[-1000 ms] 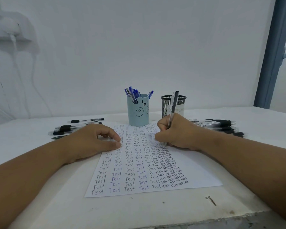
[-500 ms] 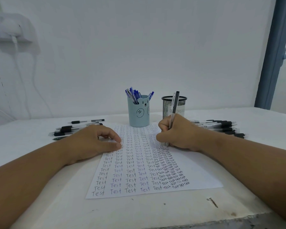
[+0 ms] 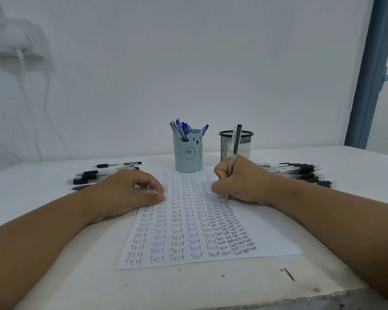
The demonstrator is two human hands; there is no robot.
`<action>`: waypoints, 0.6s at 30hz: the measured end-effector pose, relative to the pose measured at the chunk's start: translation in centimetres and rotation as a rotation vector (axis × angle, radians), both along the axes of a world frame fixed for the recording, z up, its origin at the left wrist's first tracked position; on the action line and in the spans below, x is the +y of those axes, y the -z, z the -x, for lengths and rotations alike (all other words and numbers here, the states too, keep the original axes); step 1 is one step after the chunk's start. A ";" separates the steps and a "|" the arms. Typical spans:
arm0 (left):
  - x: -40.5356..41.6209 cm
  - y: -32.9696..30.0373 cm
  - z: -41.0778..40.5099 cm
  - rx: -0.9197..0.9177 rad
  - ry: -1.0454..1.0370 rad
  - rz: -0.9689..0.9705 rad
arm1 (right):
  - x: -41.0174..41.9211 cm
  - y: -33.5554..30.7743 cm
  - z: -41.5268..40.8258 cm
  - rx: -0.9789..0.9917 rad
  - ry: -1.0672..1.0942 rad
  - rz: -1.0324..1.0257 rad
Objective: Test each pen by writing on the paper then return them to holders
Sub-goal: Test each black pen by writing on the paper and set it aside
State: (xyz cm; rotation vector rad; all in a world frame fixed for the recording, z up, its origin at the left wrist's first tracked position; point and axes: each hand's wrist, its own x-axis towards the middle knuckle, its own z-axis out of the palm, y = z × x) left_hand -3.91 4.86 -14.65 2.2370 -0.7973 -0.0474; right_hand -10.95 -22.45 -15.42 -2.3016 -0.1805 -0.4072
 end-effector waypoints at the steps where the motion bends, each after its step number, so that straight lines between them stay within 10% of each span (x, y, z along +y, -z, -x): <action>1: 0.0 0.0 0.0 -0.003 0.000 -0.004 | 0.0 0.0 0.0 -0.003 0.003 -0.005; 18: 0.1 -0.1 0.1 0.008 -0.003 -0.006 | 0.2 -0.1 0.1 0.011 0.021 -0.015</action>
